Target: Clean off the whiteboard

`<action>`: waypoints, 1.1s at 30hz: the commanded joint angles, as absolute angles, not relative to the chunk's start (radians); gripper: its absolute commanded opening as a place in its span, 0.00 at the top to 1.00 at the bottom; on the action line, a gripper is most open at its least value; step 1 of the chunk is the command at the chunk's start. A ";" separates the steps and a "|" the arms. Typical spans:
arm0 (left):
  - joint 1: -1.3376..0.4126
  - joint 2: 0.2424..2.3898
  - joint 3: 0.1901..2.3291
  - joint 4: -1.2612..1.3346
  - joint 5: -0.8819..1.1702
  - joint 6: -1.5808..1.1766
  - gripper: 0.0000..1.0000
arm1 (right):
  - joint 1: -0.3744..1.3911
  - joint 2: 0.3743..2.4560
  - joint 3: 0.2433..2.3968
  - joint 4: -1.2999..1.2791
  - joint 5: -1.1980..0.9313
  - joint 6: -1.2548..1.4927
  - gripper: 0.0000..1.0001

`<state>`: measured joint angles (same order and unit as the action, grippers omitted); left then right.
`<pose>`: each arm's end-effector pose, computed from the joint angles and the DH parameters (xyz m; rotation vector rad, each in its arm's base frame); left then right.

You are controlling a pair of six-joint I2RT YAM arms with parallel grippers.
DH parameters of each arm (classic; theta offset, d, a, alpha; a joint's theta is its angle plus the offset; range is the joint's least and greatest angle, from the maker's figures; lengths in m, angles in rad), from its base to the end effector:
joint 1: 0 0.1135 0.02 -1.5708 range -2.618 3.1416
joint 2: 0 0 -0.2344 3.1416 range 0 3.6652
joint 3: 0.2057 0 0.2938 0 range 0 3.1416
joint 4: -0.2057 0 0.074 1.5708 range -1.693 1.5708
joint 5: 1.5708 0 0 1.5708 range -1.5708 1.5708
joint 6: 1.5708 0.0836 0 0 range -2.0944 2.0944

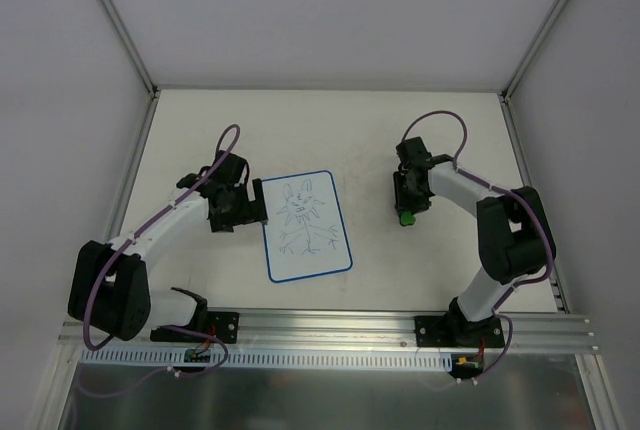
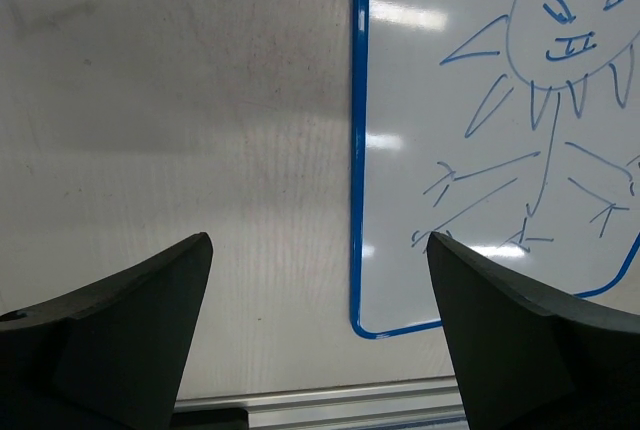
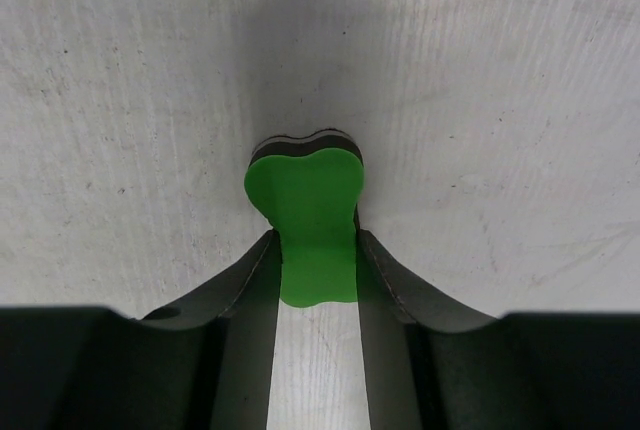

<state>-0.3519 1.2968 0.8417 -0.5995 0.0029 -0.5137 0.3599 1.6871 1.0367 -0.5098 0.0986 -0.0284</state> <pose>0.2994 -0.1102 0.1296 -0.2138 2.6499 -0.2979 0.3540 0.1244 0.0758 -0.4974 2.6748 -0.0389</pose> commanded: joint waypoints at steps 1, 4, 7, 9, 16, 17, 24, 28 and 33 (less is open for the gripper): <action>-0.347 1.319 0.841 -0.566 0.031 -0.560 0.10 | 0.376 1.703 1.060 -0.479 0.117 -0.028 0.78; -0.347 1.344 0.863 -0.554 0.009 -0.565 0.11 | 0.396 1.684 1.055 -0.469 0.110 -0.017 0.90; -0.347 1.368 0.906 -0.554 0.006 -0.548 0.13 | 0.434 1.658 1.052 -0.469 0.130 -0.009 0.96; -0.347 1.388 0.931 -0.552 0.006 -0.526 0.14 | 0.468 1.625 1.058 -0.471 0.114 0.032 0.96; -0.337 1.532 1.051 -0.516 -0.030 -0.463 0.21 | 0.633 1.574 1.135 -0.545 0.231 0.115 1.00; -0.334 1.552 1.064 -0.505 -0.037 -0.460 0.23 | 0.649 1.574 1.143 -0.545 0.248 0.120 1.00; -0.298 1.744 1.206 -0.502 -0.061 -0.396 0.35 | 0.739 1.580 1.210 -0.565 0.203 0.156 1.00; -0.265 1.838 1.284 -0.502 -0.022 -0.351 0.47 | 0.770 1.629 1.244 -0.595 0.175 0.155 1.00; -0.247 1.914 1.315 -0.500 0.030 -0.348 0.58 | 0.813 1.651 1.230 -0.577 0.164 0.152 1.00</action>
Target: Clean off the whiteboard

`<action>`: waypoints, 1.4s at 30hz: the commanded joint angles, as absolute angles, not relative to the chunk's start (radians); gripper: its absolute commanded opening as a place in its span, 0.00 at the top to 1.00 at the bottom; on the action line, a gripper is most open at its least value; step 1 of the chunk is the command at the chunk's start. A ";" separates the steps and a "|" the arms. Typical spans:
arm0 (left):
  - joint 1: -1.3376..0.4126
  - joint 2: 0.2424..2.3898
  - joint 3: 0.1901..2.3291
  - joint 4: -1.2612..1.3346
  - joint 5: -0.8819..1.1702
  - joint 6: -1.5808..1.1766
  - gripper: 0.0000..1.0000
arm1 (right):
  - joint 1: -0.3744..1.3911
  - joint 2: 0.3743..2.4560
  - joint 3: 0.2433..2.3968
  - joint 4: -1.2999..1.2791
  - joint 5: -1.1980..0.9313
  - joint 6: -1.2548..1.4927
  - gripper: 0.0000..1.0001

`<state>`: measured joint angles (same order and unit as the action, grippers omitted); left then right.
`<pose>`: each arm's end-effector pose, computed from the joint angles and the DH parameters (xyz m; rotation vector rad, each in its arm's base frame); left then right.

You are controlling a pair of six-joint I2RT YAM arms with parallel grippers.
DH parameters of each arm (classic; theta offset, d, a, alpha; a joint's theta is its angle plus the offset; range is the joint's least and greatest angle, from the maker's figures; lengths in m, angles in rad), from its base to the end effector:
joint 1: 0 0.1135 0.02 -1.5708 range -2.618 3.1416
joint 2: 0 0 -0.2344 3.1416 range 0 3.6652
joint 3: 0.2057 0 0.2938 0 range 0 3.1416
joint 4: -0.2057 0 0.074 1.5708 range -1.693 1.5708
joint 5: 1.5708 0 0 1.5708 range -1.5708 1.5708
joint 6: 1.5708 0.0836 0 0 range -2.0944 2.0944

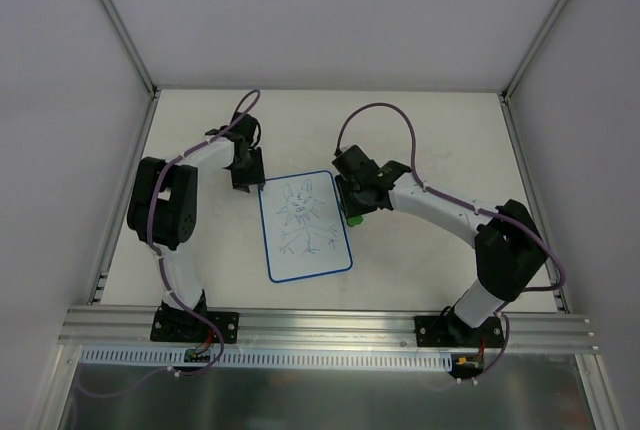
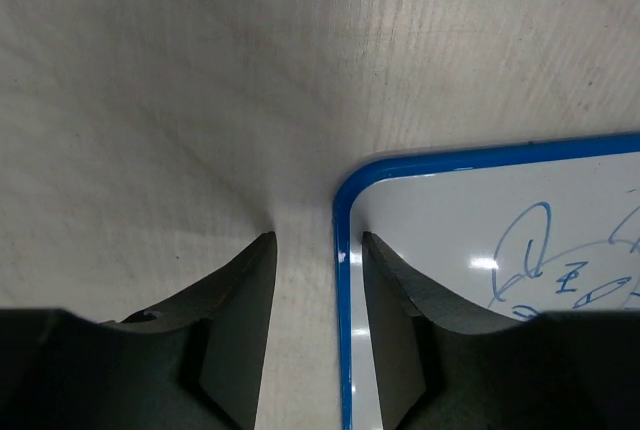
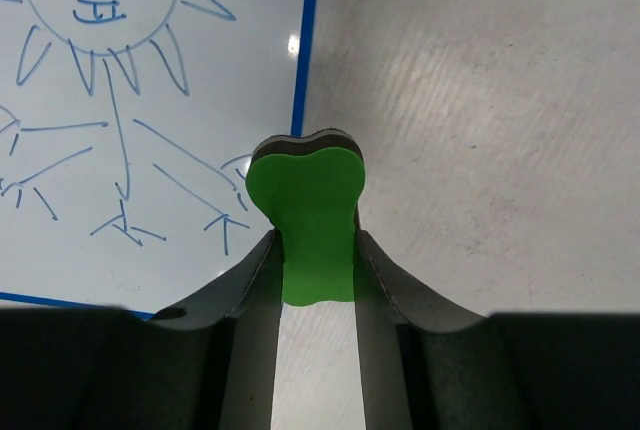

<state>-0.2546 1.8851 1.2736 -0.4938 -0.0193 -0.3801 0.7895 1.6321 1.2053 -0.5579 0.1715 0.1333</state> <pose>0.4196 -0.1075 0.0796 -0.1747 2.6824 -0.1742 0.2971 0.2793 0.1528 -0.7559 2.4251 0.1456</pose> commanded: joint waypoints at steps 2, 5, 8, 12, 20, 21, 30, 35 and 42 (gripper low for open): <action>-0.249 1.927 1.315 -0.500 0.064 -0.368 0.63 | 0.815 1.655 1.229 -0.575 0.144 0.150 1.00; -0.247 1.950 1.304 -0.499 0.098 -0.386 0.74 | 0.822 1.661 1.226 -0.563 0.129 0.147 0.99; -0.250 1.963 1.293 -0.500 0.141 -0.423 0.99 | 0.841 1.677 1.236 -0.561 0.121 0.149 1.00; -0.259 1.938 1.237 -0.497 0.156 -0.498 1.00 | 0.848 1.698 1.249 -0.563 0.115 0.166 1.00; -0.288 1.830 1.077 -0.460 0.118 -0.630 1.00 | 0.870 1.729 1.253 -0.563 0.109 0.164 1.00; -0.290 1.818 1.071 -0.457 0.118 -0.632 1.00 | 0.874 1.736 1.252 -0.566 0.110 0.170 0.99; -0.290 1.786 1.077 -0.457 0.170 -0.612 0.94 | 0.890 1.789 1.232 -0.588 0.121 0.190 0.99; -0.307 1.711 1.026 -0.456 0.216 -0.594 0.71 | 0.891 1.815 1.216 -0.588 0.121 0.198 1.00; -0.380 1.672 0.953 -0.454 0.207 -0.609 0.62 | 0.890 1.844 1.218 -0.584 0.136 0.195 0.99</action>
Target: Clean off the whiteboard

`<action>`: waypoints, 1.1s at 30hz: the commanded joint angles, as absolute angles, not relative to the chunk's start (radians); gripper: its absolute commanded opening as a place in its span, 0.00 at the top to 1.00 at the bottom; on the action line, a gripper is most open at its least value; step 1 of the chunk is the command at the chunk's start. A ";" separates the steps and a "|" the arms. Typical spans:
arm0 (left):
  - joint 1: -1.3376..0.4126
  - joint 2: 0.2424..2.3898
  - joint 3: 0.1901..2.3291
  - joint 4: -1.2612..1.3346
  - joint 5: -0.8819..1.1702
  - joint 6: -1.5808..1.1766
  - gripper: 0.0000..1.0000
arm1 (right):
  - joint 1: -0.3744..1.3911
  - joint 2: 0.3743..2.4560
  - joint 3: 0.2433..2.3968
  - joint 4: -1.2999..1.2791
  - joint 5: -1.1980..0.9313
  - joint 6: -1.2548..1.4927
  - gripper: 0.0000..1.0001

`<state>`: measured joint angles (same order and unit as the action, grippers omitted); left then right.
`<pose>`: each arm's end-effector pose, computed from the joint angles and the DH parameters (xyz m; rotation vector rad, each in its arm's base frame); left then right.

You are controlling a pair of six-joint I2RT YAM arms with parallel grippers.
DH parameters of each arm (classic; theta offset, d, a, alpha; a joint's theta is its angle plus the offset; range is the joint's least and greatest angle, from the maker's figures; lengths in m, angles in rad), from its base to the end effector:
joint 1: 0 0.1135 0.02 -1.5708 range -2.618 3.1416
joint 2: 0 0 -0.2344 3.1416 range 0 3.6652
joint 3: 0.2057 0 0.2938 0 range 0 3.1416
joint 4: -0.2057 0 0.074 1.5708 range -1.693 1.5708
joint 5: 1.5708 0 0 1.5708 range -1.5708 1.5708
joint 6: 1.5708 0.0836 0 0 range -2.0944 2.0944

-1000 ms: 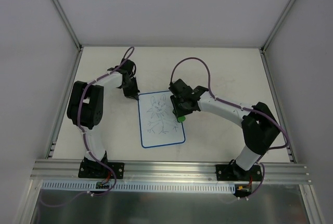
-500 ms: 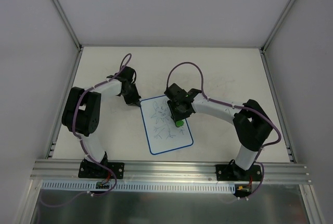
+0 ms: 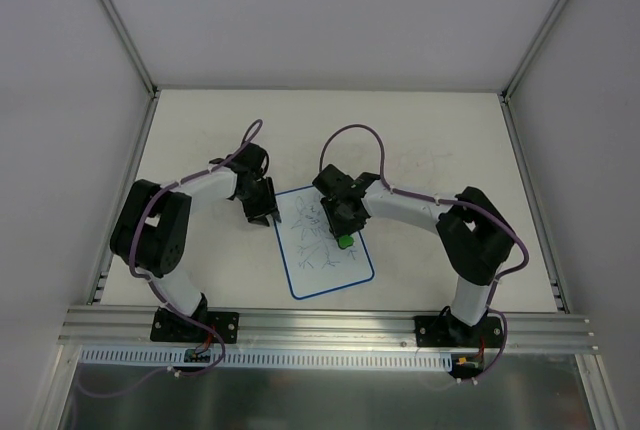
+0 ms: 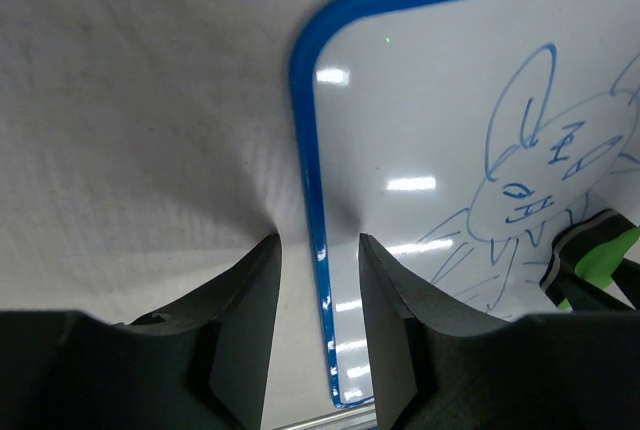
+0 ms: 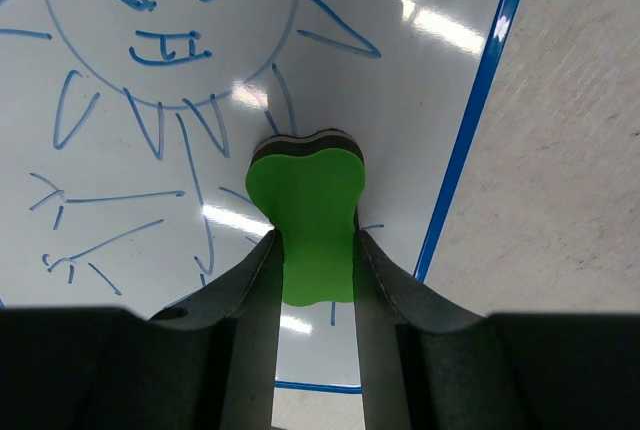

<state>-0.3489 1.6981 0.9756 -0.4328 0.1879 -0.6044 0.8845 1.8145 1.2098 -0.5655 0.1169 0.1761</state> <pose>0.3407 -0.1406 0.0580 -0.3031 2.7982 -0.5078 0.2664 0.3098 0.0822 -0.9179 2.5759 0.1427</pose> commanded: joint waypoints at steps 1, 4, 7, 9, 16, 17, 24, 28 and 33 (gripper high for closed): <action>-0.391 1.684 0.948 -0.454 0.207 -0.609 0.62 | 0.891 1.848 1.223 -0.587 0.140 0.192 1.00; -0.436 1.710 0.946 -0.453 0.195 -0.612 0.63 | 0.890 1.859 1.235 -0.587 0.140 0.190 1.00; -0.456 1.736 0.946 -0.451 0.180 -0.621 0.68 | 0.891 1.870 1.258 -0.595 0.135 0.190 0.99; -0.456 1.750 0.943 -0.449 0.163 -0.627 0.85 | 0.893 1.873 1.270 -0.603 0.144 0.201 1.00; -0.456 1.795 0.953 -0.449 0.143 -0.635 1.00 | 0.902 1.873 1.255 -0.617 0.144 0.212 1.00; -0.454 1.795 0.956 -0.449 0.143 -0.638 1.00 | 0.903 1.873 1.253 -0.618 0.144 0.212 1.00; -0.453 1.798 0.960 -0.449 0.130 -0.630 1.00 | 0.859 1.868 1.171 -0.617 0.181 0.221 1.00; -0.451 1.799 0.962 -0.449 0.127 -0.627 1.00 | 0.818 1.838 1.114 -0.617 0.195 0.230 1.00; -0.445 1.799 0.968 -0.449 0.124 -0.624 1.00 | 0.772 1.793 1.059 -0.615 0.219 0.239 1.00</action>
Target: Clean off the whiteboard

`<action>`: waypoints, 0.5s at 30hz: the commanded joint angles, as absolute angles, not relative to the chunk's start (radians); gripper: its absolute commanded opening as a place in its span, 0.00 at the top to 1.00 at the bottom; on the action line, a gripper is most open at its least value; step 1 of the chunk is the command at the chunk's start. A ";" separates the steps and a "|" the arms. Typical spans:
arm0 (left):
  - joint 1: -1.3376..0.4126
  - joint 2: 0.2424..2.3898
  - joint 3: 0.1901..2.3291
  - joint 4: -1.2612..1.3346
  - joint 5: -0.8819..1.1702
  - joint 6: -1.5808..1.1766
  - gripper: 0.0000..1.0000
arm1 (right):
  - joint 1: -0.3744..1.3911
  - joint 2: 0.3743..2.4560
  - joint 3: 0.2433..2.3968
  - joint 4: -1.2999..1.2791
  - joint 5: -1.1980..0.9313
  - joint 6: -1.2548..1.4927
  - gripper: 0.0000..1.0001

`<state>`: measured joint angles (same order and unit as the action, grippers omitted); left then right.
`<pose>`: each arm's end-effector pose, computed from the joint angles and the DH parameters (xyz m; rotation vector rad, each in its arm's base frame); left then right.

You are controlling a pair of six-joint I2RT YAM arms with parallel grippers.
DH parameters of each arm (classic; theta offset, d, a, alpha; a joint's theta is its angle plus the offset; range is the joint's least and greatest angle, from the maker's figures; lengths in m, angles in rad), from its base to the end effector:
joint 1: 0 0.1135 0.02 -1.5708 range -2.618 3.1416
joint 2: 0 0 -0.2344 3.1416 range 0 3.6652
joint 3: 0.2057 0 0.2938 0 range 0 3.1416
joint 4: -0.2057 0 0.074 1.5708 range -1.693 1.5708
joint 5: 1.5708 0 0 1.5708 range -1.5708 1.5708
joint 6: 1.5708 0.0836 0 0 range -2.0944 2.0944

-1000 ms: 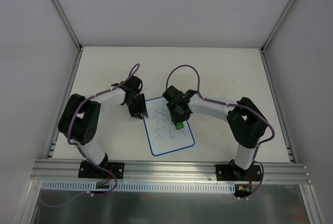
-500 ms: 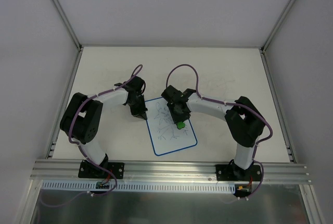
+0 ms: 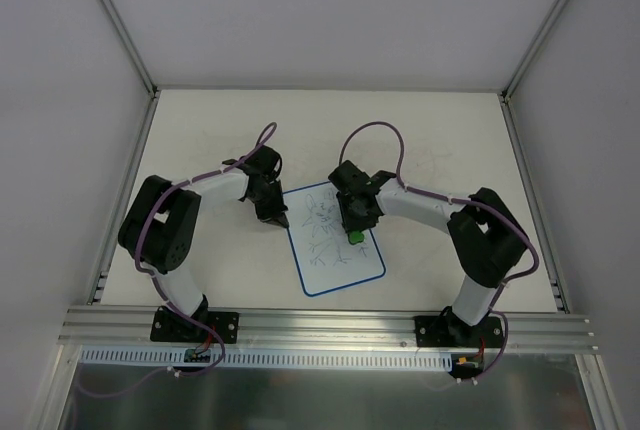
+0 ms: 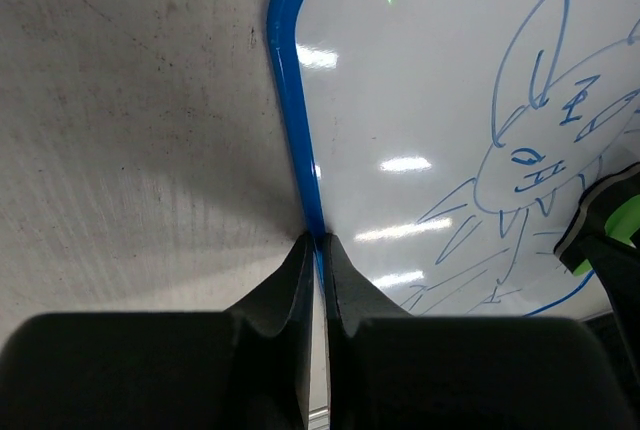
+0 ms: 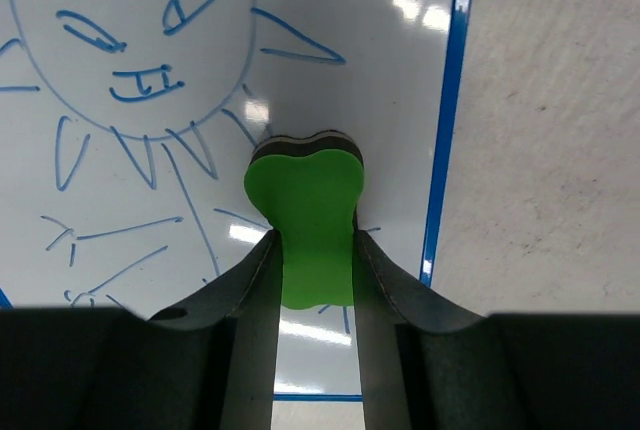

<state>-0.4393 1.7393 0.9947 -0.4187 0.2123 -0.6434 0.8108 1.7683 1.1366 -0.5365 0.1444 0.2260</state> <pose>0.3303 -0.1747 0.0508 -0.2277 2.8388 -0.5632 0.2808 0.2780 0.0777 -0.7455 2.6159 0.1041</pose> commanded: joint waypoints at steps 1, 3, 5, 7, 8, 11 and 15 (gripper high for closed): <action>-0.446 1.802 0.974 -0.451 0.124 -0.623 1.00 | 0.759 1.789 1.057 -0.617 0.216 0.239 1.00; -0.446 1.805 0.979 -0.449 0.126 -0.623 1.00 | 0.752 1.776 1.052 -0.615 0.219 0.239 1.00; -0.446 1.807 0.985 -0.449 0.127 -0.623 1.00 | 0.739 1.772 1.046 -0.618 0.222 0.244 1.00; -0.446 1.807 0.991 -0.449 0.126 -0.623 1.00 | 0.724 1.761 1.037 -0.618 0.222 0.253 1.00; -0.445 1.807 0.992 -0.449 0.124 -0.623 1.00 | 0.721 1.758 1.032 -0.617 0.222 0.256 1.00; -0.446 1.807 1.000 -0.449 0.123 -0.623 1.00 | 0.719 1.753 1.034 -0.617 0.215 0.253 1.00; -0.446 1.809 1.008 -0.451 0.136 -0.629 1.00 | 0.732 1.763 1.063 -0.598 0.146 0.241 1.00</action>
<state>-0.4458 1.7630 1.0195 -0.4057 0.2306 -0.6449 0.7372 1.7271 1.0882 -0.5163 0.1368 0.2516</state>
